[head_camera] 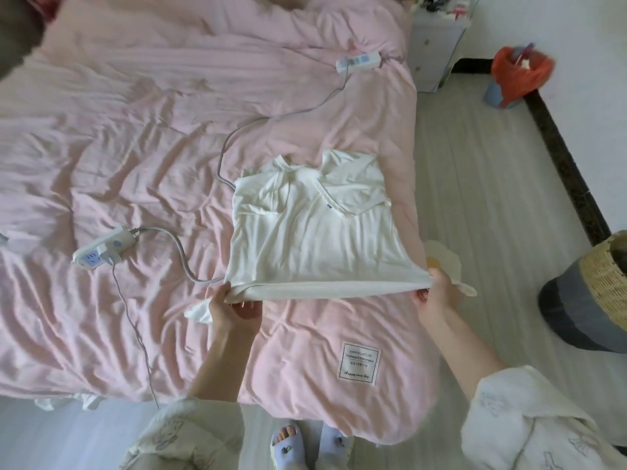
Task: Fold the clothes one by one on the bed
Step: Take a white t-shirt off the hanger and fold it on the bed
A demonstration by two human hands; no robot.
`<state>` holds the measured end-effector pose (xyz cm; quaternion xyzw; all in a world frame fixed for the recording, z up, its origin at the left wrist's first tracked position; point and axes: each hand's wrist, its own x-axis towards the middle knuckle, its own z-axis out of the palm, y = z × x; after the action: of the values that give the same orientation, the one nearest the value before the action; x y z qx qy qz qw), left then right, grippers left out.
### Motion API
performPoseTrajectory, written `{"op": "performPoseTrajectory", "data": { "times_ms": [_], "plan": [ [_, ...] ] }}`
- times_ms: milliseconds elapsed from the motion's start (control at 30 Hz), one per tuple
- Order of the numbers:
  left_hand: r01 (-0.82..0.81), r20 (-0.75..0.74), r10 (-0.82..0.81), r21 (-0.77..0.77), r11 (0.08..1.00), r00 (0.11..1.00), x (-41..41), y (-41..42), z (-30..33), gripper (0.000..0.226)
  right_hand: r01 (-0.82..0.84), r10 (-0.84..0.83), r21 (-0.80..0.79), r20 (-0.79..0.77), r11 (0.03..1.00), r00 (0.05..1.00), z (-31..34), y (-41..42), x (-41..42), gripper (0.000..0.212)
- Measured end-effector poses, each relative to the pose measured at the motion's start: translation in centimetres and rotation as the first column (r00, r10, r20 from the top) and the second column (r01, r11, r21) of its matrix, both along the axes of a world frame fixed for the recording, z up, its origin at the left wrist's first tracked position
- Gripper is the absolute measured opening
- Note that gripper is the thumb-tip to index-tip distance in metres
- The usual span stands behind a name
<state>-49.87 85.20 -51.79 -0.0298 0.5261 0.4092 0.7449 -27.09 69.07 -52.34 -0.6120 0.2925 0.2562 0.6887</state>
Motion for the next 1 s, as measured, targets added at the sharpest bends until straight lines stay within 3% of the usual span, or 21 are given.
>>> {"op": "performPoseTrajectory", "data": {
  "times_ms": [133,300,700,767,867,1000],
  "plan": [
    [-0.029,0.004,0.028,0.075,0.997,1.0,2.0,4.5,2.6,0.02,-0.053,0.049,0.073,0.053,0.996,0.997,2.8,4.3,3.0,0.009],
    [-0.043,0.027,0.041,0.112,0.993,0.999,4.5,10.9,3.6,0.019,-0.121,0.104,0.17,0.106,0.978,0.989,4.3,10.8,6.7,0.015],
    [0.088,0.016,-0.093,0.207,0.974,0.996,13.7,28.3,-1.4,0.005,-0.181,0.15,0.18,0.175,0.967,0.973,0.6,26.4,17.1,0.01],
    [0.174,0.005,-0.181,0.252,0.952,0.983,15.0,30.0,-2.2,0.007,-0.286,0.253,0.128,0.223,0.95,0.941,-0.7,27.9,18.4,0.008],
    [0.363,-0.074,-0.355,0.215,0.907,0.932,15.2,30.4,-4.7,0.007,-0.421,0.412,-0.012,0.226,0.907,0.883,-3.4,28.5,18.5,0.024],
    [0.52,-0.218,-0.532,-0.115,0.846,0.818,12.7,26.4,-9.9,0.013,-0.566,0.617,-0.262,0.185,0.781,0.765,-8.4,27.3,14.5,0.014]
  ]
}}
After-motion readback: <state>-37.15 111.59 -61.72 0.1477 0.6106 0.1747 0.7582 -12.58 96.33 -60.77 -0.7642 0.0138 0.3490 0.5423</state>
